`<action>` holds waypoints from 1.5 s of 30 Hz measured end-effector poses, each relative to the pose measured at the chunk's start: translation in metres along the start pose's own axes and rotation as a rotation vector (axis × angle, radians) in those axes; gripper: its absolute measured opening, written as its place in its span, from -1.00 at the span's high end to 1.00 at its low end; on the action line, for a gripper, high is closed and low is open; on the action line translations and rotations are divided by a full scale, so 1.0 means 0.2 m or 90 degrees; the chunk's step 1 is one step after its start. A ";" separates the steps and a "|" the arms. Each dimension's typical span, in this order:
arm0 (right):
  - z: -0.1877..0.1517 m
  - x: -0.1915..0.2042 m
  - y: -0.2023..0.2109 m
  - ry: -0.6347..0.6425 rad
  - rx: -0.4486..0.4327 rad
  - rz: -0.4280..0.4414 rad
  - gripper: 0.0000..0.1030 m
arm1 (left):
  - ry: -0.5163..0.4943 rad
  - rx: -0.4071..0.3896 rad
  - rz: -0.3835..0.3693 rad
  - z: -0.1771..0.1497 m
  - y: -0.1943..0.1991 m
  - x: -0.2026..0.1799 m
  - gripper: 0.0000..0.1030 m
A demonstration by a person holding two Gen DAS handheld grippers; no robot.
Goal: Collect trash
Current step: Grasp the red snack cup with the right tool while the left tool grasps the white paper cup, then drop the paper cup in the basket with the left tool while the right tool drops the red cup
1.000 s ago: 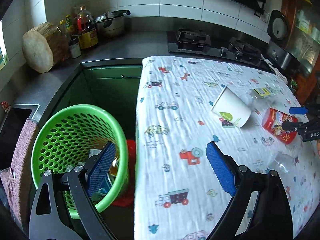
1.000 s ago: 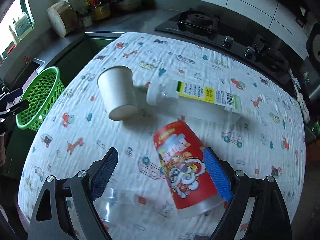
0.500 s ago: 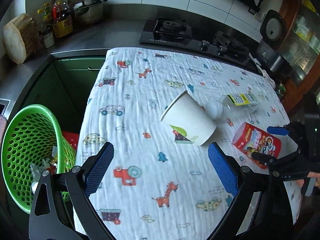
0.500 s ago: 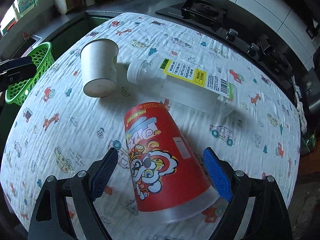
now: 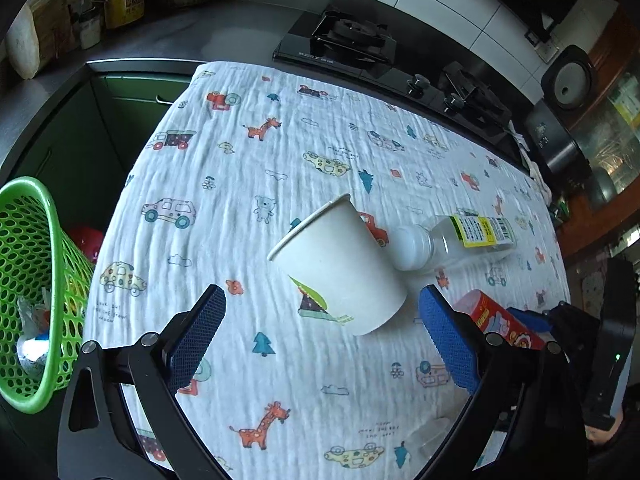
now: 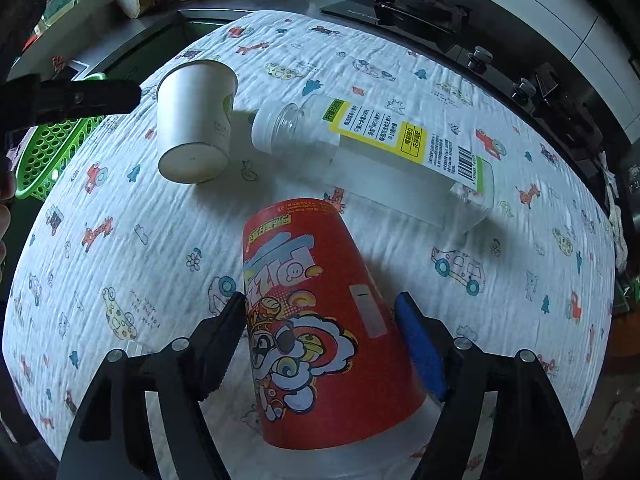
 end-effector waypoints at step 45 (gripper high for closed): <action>-0.03 0.13 0.22 -0.051 -0.073 0.046 -0.29 | 0.065 -0.007 -0.026 0.03 -0.02 0.03 -0.25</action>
Point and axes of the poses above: each gripper's, at about its wrist camera, not at the fingertips, and y roughly against the way its jaws point, x to its left, z to its top, the point moved 9 cm from there along -y, roughly the way its jaws point, and after that the axes turned 5 degrees about z, right-handed, at the moved point
